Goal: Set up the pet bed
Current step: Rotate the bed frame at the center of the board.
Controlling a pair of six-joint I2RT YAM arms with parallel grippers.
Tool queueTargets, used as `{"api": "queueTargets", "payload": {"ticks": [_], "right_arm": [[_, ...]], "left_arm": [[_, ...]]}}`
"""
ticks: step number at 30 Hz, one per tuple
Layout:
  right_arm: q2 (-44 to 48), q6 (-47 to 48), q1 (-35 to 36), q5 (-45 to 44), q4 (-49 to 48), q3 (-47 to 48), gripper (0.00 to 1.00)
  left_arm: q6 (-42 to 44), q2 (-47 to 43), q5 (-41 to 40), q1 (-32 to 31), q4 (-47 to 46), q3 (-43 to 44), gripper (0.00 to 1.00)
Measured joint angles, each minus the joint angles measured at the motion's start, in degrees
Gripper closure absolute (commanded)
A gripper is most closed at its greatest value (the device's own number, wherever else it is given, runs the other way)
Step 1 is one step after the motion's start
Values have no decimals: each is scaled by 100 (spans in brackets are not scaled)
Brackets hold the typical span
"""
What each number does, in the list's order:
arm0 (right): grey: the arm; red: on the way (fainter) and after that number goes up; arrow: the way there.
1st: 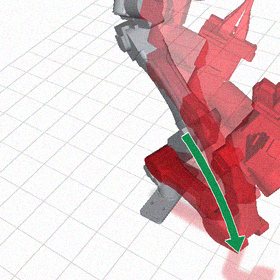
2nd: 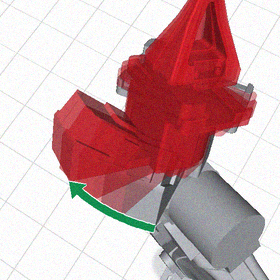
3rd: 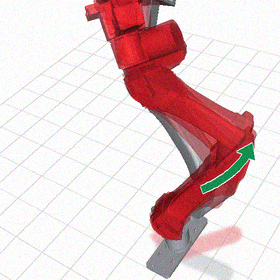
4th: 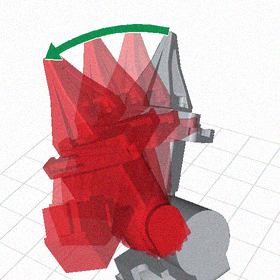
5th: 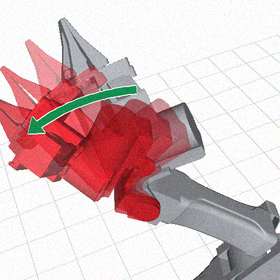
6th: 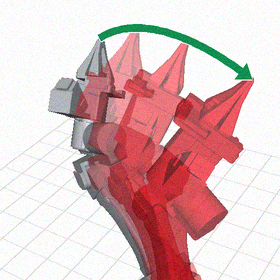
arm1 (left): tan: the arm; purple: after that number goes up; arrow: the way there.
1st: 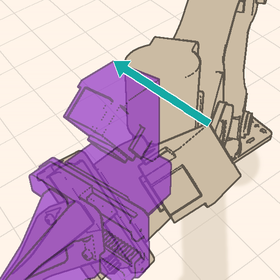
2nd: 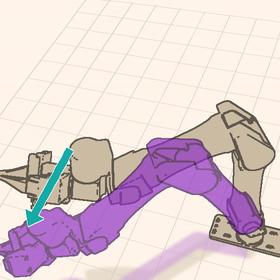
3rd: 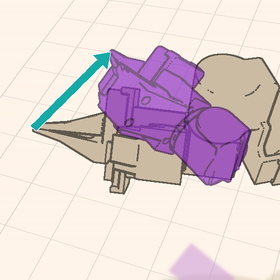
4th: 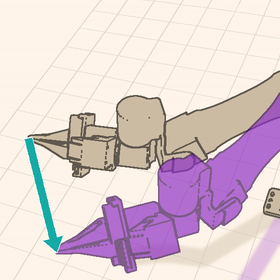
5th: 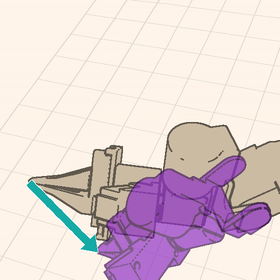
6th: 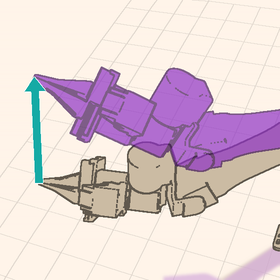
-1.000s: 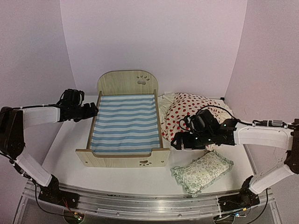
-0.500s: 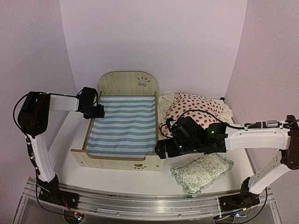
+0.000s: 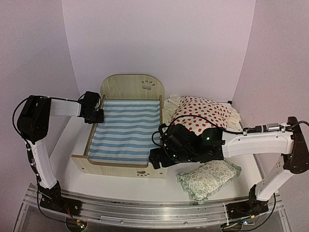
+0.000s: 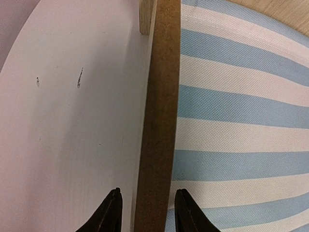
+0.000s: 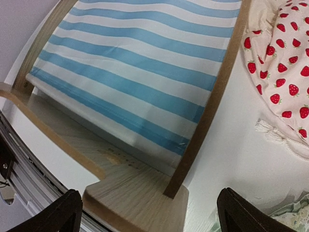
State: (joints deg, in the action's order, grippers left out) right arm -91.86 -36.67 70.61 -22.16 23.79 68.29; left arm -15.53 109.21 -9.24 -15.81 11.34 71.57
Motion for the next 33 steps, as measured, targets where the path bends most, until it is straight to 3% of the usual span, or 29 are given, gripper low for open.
{"api": "queueTargets", "payload": {"ticks": [2,7,12,21,26,33], "right_arm": [[-77,-2,160,-90,54,49,2],[-402,-63,394,-219,187,67,2],[-789,-87,450,-738,314,145,4],[-838,265,341,-1992,405,141,4],[-1043,546,-250,-1622,313,371,4],[-2137,1178,-1328,-801,286,1819,2]], "left_arm": [[-37,-12,-8,0,4,-12,65],[-122,-34,-45,0,-34,-48,88],[320,-50,-233,-39,53,-50,95],[-309,-774,-736,-22,-24,-1009,99],[-990,-1352,-1121,100,66,-1669,97],[-2365,-2295,-1713,445,344,-2615,95]]}}
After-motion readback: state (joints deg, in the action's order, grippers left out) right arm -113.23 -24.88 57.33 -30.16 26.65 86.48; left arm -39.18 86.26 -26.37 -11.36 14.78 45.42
